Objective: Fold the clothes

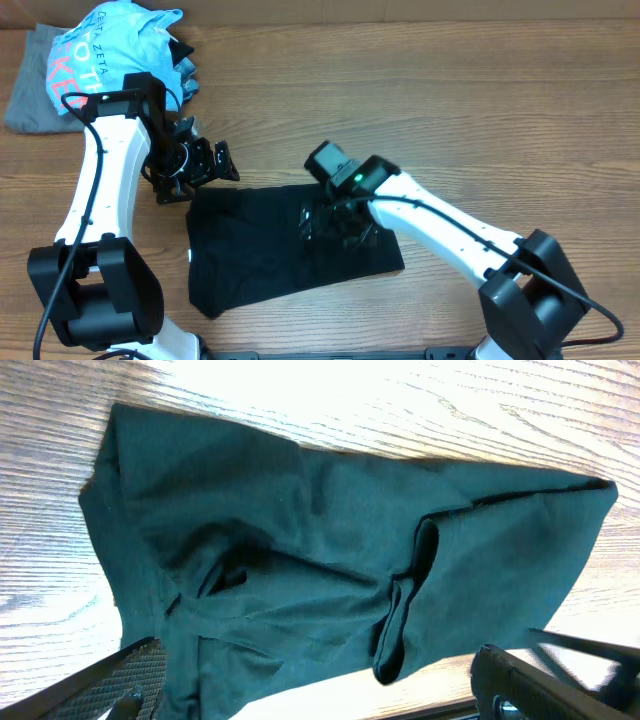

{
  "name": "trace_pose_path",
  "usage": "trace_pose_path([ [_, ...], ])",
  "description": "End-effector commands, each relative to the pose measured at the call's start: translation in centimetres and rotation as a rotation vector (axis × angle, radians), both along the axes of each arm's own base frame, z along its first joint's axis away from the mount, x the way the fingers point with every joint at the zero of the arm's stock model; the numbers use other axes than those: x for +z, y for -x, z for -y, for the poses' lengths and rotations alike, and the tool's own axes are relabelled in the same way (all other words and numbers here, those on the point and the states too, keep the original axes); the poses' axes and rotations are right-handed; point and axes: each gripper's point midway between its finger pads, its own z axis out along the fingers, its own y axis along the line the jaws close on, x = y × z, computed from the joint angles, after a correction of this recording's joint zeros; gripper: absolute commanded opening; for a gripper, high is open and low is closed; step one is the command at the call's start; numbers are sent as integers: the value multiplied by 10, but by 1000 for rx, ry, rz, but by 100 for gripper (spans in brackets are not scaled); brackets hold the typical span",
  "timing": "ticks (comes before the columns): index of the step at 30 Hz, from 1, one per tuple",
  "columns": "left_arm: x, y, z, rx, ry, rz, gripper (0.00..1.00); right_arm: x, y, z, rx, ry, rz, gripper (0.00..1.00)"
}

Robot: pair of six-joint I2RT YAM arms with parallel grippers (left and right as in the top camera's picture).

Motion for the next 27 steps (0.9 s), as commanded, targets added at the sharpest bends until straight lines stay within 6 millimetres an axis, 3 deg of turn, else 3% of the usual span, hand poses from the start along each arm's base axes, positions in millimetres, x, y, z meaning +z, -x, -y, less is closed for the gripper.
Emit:
trace_pose_path([
  [1, 3, 2, 4, -22, 10, 12, 100, 23, -29, 3, 14, -31, 73, 100],
  [4, 3, 2, 4, -22, 10, 12, 100, 22, -28, 8, 23, -24, 59, 99],
  [5, 3, 2, 4, -22, 10, 12, 100, 20, -25, 10, 24, -21, 46, 94],
  [8, 3, 2, 4, -22, 9, 13, 100, 16, -4, 2, 54, -51, -24, 58],
  [10, 3, 1, 4, -22, 10, 14, 100, 11, 11, -7, 94, -77, -56, 43],
  [11, 3, 1, 4, -21, 10, 15, 100, 8, 16, -11, 116, -87, -61, 40],
  [18, 3, 3, 4, -22, 10, 8, 100, -18, 54, -47, 148, -181, -100, 31],
  [21, 3, 3, 4, -22, 10, 5, 100, -23, 69, -67, 185, -328, -144, 31],
  [27, 3, 4, 4, -22, 11, 1, 100, -51, 72, -47, 69, -292, -186, 32],
])
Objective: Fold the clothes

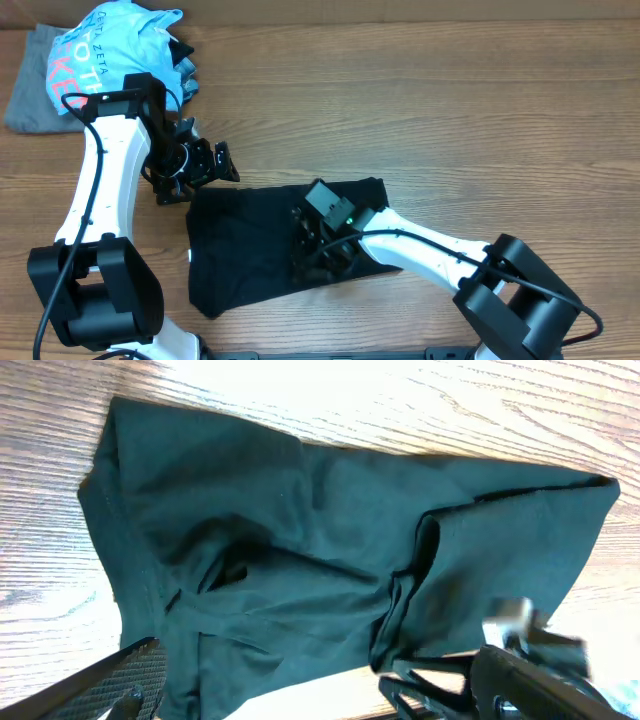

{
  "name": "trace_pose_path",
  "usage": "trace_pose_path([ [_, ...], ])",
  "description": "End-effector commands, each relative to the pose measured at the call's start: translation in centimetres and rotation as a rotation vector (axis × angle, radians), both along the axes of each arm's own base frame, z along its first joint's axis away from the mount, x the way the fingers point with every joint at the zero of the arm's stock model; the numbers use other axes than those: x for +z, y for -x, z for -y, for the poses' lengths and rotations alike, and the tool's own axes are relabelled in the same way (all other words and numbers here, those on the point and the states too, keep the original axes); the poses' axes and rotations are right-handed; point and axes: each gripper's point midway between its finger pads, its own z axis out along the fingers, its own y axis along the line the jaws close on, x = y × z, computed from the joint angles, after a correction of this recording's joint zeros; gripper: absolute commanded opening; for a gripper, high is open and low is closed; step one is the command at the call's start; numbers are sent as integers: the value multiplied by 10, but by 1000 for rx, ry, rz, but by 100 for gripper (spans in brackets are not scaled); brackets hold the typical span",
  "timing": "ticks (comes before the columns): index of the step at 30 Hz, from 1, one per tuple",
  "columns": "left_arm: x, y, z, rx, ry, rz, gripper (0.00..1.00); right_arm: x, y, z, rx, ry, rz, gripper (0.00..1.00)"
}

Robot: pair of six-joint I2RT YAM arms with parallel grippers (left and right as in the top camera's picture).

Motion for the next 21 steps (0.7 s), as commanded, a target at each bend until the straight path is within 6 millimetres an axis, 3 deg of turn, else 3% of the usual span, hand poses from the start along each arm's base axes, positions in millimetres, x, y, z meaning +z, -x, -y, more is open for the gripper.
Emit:
trace_pose_path([
  [1, 3, 2, 4, -22, 10, 9, 100, -14, 5, 17, -79, 32, -90, 34],
  [3, 3, 2, 4, -22, 10, 9, 100, -16, 0, 23, -103, 38, -97, 35],
  [6, 3, 2, 4, -22, 8, 9, 100, -13, -11, 24, -103, 9, -69, 12],
  [7, 3, 3, 3, -23, 4, 9, 100, -10, -15, 22, -90, -7, -48, 10],
  [12, -2, 5, -7, -25, -56, -3, 100, 33, -48, 19, -58, -82, 124, 19],
  [13, -4, 6, -7, -19, -59, -9, 100, 44, -58, 25, -74, -70, 164, 23],
  [14, -8, 9, -9, 3, -69, -27, 100, 59, -72, 36, -100, -36, 220, 37],
  [16, -17, 15, -18, 56, -123, -70, 100, 78, -94, 60, -155, 42, 284, 87],
  [18, -29, 22, -30, 105, -181, -103, 100, 91, -110, 89, -222, 127, 307, 98],
  [21, -44, 31, -42, 130, -213, -130, 100, 101, -122, 125, -264, 198, 293, 100],
])
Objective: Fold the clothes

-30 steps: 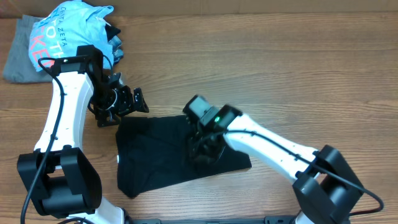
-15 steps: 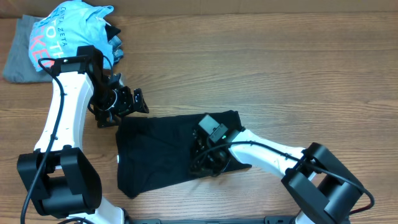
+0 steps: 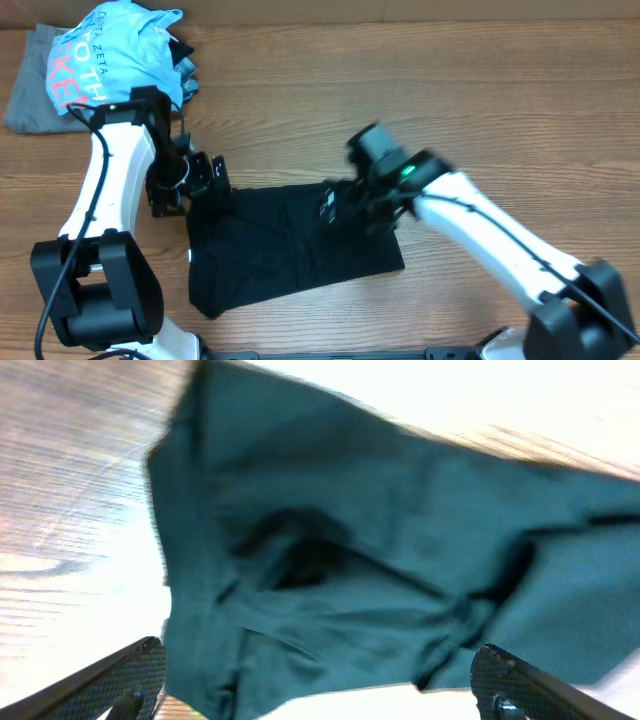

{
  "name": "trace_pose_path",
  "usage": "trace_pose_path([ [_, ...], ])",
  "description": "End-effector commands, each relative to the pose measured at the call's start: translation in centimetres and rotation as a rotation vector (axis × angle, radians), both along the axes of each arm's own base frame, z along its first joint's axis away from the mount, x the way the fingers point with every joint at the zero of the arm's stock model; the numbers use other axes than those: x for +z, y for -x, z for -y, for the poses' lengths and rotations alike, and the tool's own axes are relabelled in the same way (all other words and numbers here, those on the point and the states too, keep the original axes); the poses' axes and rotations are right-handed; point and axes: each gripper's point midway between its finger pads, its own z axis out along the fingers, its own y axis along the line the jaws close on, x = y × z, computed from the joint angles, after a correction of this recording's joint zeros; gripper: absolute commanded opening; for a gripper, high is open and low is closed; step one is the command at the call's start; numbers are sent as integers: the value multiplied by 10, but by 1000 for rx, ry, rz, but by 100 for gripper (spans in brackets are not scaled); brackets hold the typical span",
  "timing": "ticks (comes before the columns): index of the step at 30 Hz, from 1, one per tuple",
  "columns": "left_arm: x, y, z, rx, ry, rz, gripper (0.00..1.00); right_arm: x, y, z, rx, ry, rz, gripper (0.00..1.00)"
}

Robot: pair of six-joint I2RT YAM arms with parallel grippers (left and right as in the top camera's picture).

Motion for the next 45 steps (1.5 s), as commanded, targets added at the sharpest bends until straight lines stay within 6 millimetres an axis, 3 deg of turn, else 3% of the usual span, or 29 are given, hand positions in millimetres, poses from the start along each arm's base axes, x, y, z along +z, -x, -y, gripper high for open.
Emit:
trace_pose_path([
  [1, -17, 17, -28, 84, -103, -56, 100, 22, -35, 49, -72, 99, 101, 100],
  [5, -25, 25, -50, 152, -93, -70, 100, 14, -32, 78, -124, 137, 34, 100],
  [6, -24, 25, -52, 161, -23, -54, 100, 9, -29, 82, -102, 148, 28, 100],
  [11, -19, 23, -38, 124, 141, -9, 100, 5, -33, 81, -93, 144, 51, 100],
  [21, -61, 56, -21, 111, 168, -79, 100, 6, -39, 80, -70, 141, 85, 100],
  [31, -69, 60, -11, 145, 202, -89, 100, 6, -39, 79, -68, 138, 89, 100],
  [42, -99, 79, -3, 162, 200, -98, 100, 6, -39, 79, -68, 138, 89, 100],
  [45, -100, 81, -1, 162, 206, -99, 91, 6, -40, 79, -68, 137, 92, 100],
])
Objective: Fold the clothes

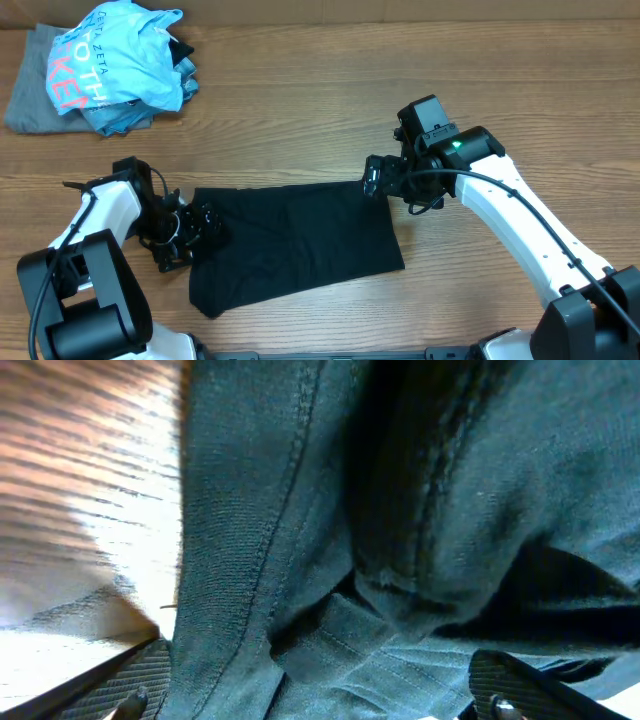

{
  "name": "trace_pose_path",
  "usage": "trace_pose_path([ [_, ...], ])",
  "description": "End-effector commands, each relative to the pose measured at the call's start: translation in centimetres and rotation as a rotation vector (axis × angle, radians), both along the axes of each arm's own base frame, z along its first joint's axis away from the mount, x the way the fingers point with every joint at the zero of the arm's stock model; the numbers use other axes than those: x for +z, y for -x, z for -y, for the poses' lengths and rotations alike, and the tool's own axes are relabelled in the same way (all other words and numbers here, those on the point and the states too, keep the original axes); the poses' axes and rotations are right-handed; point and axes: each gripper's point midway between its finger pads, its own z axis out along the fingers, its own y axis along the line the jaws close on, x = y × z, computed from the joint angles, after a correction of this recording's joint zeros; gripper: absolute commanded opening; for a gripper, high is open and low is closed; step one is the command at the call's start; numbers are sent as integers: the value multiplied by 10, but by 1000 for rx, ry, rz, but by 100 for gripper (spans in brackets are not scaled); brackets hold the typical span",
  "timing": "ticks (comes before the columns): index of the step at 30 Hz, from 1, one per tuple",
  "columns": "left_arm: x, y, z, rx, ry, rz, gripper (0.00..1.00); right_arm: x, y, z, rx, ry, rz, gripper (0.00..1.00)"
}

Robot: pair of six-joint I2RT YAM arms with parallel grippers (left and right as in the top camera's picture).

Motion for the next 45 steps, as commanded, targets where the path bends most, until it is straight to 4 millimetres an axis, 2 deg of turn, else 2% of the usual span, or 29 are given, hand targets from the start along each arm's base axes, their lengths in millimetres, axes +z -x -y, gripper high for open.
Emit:
trace_pose_path([
  [1, -15, 14, 12, -13, 49, -42, 86, -1, 0, 0, 11, 5, 9, 100],
  [3, -10, 10, 22, -16, 106, -18, 75, -1, 0, 0, 11, 5, 9, 100],
  [5, -7, 6, 32, -31, 153, 8, 68, -1, 0, 0, 11, 5, 10, 100],
  [8, -6, 4, 40, -63, 163, 20, 33, -1, 0, 0, 11, 5, 10, 100],
  [9, -6, 4, 43, -71, 162, 21, 15, -1, 0, 0, 11, 5, 9, 100],
  [11, -7, 3, 45, -67, 156, 14, 4, -1, 0, 0, 11, 5, 9, 100],
  [16, -10, 2, 31, -19, 67, -28, 4, -4, 2, 1, 11, 8, 1, 100],
  [20, 1, -7, 14, 13, -30, -63, 4, -15, 9, 3, 12, 17, -24, 100],
  [24, 33, -30, -7, 39, -134, -65, 4, -32, 21, -1, 23, -18, -62, 100],
  [28, 69, -48, -7, 32, -159, -47, 4, -47, 31, -14, 46, -112, -86, 100],
  [31, 88, -56, 4, -9, -164, -29, 4, -59, 36, -24, 64, -168, -84, 100],
  [34, 98, -59, 21, -57, -166, -16, 4, -70, 42, -31, 65, -199, -89, 100],
  [38, 98, -57, 51, -131, -170, -14, 4, -79, 49, -35, 49, -197, -115, 100],
  [39, 98, -55, 65, -174, -171, -11, 4, -82, 49, -37, 53, -195, -121, 100],
  [45, 97, -52, 115, -275, -168, 30, 4, -101, 52, -44, 39, -182, -168, 100],
])
